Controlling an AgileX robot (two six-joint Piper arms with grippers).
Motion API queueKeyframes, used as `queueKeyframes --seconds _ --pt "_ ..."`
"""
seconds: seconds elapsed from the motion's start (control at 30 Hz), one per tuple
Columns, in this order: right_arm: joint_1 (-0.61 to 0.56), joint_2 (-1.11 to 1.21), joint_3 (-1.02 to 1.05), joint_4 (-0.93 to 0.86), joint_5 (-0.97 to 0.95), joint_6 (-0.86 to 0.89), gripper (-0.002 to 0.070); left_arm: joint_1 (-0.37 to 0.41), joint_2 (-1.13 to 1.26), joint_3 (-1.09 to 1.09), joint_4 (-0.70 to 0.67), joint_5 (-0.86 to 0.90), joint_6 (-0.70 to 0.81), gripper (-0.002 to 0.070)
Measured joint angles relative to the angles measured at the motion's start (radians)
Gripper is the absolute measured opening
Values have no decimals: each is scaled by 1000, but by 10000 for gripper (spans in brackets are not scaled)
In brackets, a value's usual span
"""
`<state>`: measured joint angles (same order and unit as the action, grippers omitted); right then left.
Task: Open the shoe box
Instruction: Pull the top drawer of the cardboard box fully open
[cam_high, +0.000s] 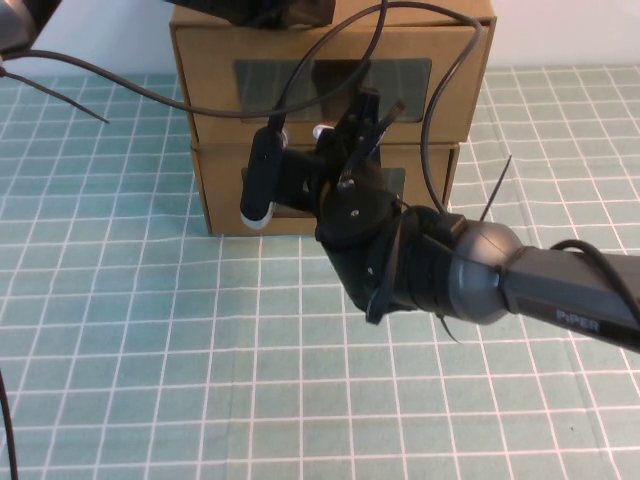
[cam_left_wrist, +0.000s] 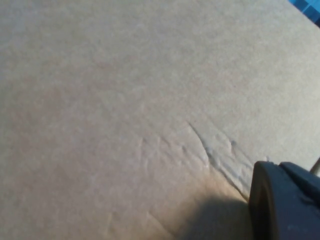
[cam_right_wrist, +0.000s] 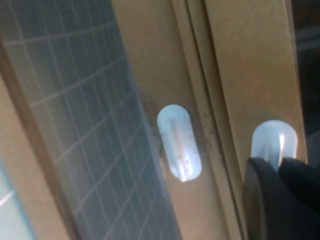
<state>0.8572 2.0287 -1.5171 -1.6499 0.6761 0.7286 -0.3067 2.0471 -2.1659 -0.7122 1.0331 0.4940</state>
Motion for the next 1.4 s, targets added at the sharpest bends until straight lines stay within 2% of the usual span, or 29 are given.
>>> queueKeyframes --seconds 0.37,0.67,0.83,1.03,1.13,1.4 --pt "79 -132 174 17 25 17 13 0 3 0 0 -2 -5 -6" --pt "214 -290 361 100 105 61 13 -1 10 0 -2 -17 -10 -6" --pt "263 -316 391 129 153 89 13 -1 9 0 -2 -19 -12 -6" --pt "264 -316 392 135 156 95 22 -1 9 0 -4 -19 -12 -6" --pt "264 -324 392 174 156 102 83 -1 9 0 -4 -19 -12 -6" --pt "264 -434 392 367 51 106 316 -1 -10 2 -26 -57 -12 -6"
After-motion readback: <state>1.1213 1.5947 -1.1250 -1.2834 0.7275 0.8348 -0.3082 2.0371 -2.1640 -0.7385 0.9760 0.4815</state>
